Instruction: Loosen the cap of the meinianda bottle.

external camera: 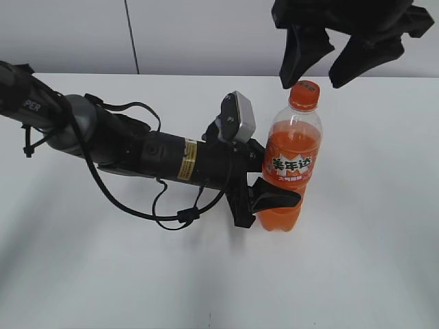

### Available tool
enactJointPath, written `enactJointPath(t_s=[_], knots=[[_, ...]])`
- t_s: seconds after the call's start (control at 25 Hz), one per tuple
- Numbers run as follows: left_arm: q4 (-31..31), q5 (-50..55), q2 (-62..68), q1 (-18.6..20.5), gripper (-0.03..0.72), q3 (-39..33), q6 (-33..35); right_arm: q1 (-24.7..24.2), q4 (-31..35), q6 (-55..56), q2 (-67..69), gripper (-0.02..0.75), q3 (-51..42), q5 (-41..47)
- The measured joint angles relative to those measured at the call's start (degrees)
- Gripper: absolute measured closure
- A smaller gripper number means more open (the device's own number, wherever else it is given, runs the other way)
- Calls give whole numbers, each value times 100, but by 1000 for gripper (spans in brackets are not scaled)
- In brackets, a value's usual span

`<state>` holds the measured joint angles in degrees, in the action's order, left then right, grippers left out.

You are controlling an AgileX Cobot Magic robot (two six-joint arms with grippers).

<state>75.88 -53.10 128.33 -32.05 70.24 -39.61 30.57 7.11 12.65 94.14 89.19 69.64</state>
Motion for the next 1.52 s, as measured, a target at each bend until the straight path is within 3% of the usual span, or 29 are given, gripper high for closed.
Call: enactJointPath(t_s=[0.76,0.92,1.08,1.32,1.52], knots=[[6,0,1,0,279,0,0,0,0,4,303,260,0,0],[6,0,1,0,279,0,0,0,0,4,303,327,0,0],[6,0,1,0,279,0,0,0,0,-7,303,456,0,4],[6,0,1,0,279,0,0,0,0,-212,303,458,0,-1],[6,0,1,0,279,0,0,0,11,-1461,303,458,0,-1]])
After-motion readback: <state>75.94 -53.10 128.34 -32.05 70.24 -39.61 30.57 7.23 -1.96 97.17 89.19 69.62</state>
